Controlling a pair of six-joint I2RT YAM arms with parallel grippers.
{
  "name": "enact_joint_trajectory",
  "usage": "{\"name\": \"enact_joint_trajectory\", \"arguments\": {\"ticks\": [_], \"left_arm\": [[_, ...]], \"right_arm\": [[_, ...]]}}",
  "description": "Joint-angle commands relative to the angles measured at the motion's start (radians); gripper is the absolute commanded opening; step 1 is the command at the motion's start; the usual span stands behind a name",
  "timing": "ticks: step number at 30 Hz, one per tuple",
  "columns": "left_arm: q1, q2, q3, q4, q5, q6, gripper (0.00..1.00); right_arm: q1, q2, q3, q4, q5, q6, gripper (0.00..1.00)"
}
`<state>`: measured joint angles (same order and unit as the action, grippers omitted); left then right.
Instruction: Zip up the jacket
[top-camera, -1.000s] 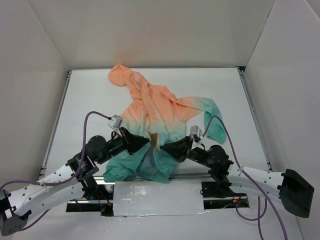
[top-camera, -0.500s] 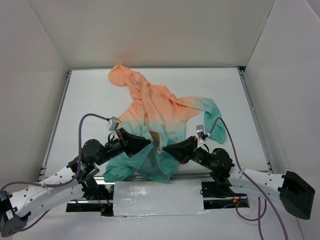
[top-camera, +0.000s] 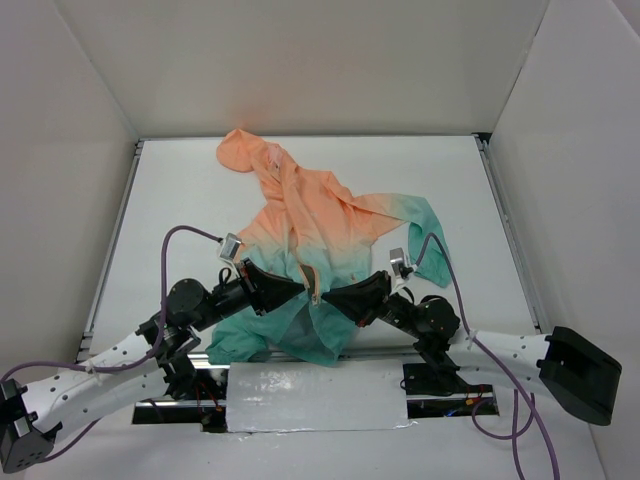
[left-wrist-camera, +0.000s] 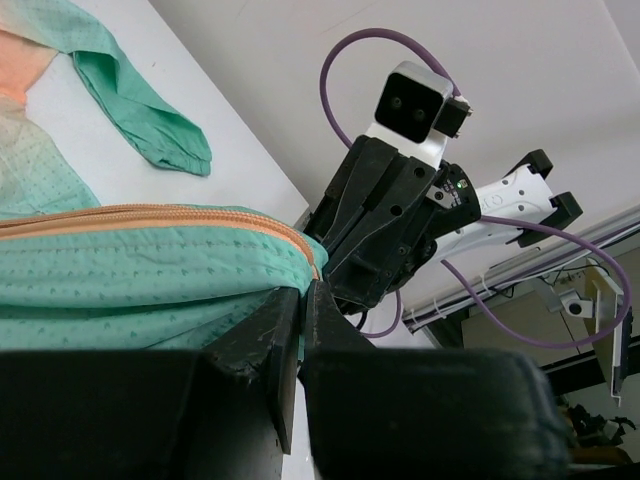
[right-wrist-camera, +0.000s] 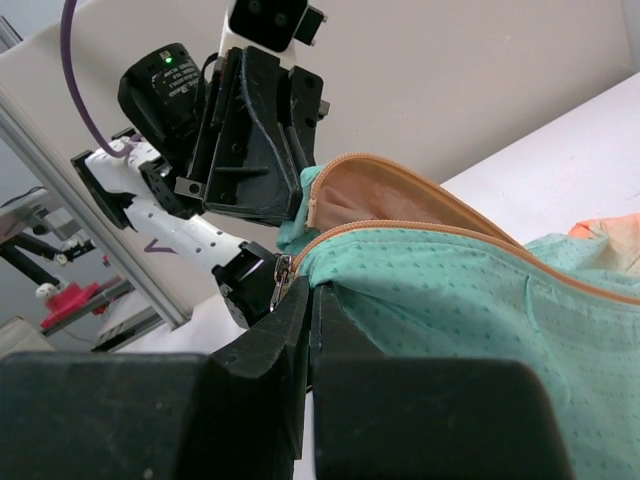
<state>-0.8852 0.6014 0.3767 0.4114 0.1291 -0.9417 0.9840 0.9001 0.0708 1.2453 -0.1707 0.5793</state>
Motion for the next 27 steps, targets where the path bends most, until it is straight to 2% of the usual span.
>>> {"name": "enact_joint_trajectory", "arguments": {"ticks": [1,15,27], "left_arm": [[0.002,-0.008,-0.005,0.043,0.015,-0.043,0.00],[0.002,0.006,-0.019,0.104,0.046,-0.097,0.00],[0.002,-0.002,-0.019,0.076,0.033,-0.086,0.00]], "right_arm": [[0.005,0.006,0.020,0.103,0.002,-0.012,0.00],[0.005,0.040,0.040,0.109,-0.007,-0.025,0.00],[0.005,0.045,0.046,0.117,-0.015,-0.029,0.00]]}}
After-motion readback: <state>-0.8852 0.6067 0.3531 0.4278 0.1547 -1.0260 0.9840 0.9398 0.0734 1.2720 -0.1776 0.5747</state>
